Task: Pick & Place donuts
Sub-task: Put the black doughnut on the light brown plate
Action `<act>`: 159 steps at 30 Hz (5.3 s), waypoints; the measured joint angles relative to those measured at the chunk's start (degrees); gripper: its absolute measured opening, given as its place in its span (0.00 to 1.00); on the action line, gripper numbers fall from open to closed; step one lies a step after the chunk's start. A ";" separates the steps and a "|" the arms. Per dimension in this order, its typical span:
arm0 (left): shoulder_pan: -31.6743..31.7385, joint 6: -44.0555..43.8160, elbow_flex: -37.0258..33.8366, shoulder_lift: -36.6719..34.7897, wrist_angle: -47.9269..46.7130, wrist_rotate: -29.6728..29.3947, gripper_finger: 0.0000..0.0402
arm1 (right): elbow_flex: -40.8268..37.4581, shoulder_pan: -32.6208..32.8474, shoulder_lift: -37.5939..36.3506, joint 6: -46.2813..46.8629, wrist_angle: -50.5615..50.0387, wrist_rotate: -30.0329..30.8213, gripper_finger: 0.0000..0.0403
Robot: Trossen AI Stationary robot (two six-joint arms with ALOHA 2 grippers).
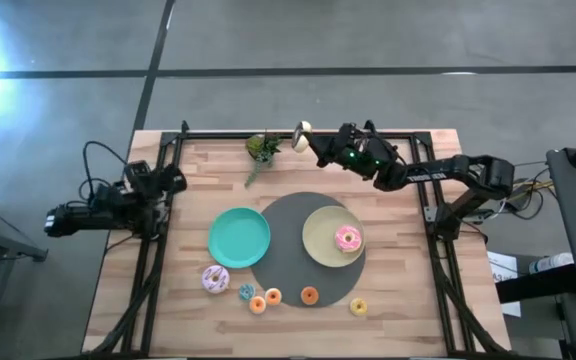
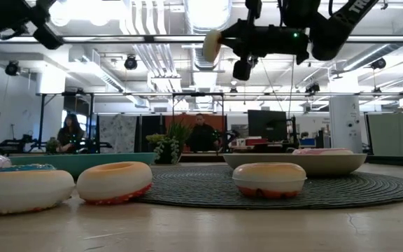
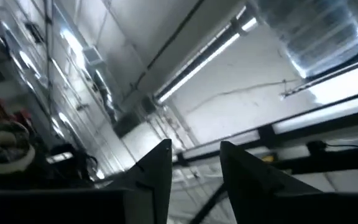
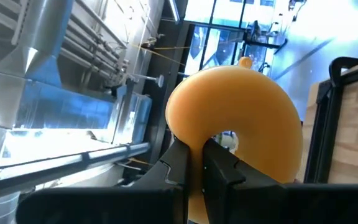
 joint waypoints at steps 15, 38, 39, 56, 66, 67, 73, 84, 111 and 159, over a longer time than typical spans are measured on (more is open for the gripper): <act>4.48 -11.16 0.70 14.69 -4.33 0.70 0.27 | 10.32 0.83 0.70 -5.25 -2.40 -5.16 0.04; 28.57 -19.91 33.67 56.09 1.79 47.10 0.27 | 30.29 5.72 6.32 -15.18 -9.09 -15.00 0.04; 29.85 -21.48 34.96 56.89 5.69 48.74 0.27 | 30.75 5.83 5.99 -15.31 -8.82 -14.86 0.04; 34.07 -25.96 47.04 69.03 15.41 58.57 0.28 | 31.07 6.60 5.84 -18.64 -6.18 -16.93 0.04; 35.03 -26.33 50.34 70.58 15.61 58.47 0.31 | 31.06 6.73 5.75 -18.91 -5.36 -17.94 0.04; 34.91 -26.18 50.61 70.54 15.58 58.39 0.33 | 31.06 6.73 5.75 -18.95 -5.35 -17.96 0.04; 34.77 -24.30 51.49 70.56 14.61 59.38 0.44 | 31.04 6.73 5.75 -18.93 -4.88 -18.26 0.04; 34.18 -22.18 52.38 71.93 11.63 59.11 0.46 | 31.04 6.73 5.75 -18.71 -4.95 -18.31 0.04; 30.00 -17.46 56.51 75.24 10.86 59.11 0.46 | 31.02 6.67 5.99 -18.53 -7.60 -18.09 0.04; 19.42 11.00 57.02 92.73 -29.94 58.54 0.09 | 31.00 9.14 -23.89 -30.31 -91.65 25.85 0.63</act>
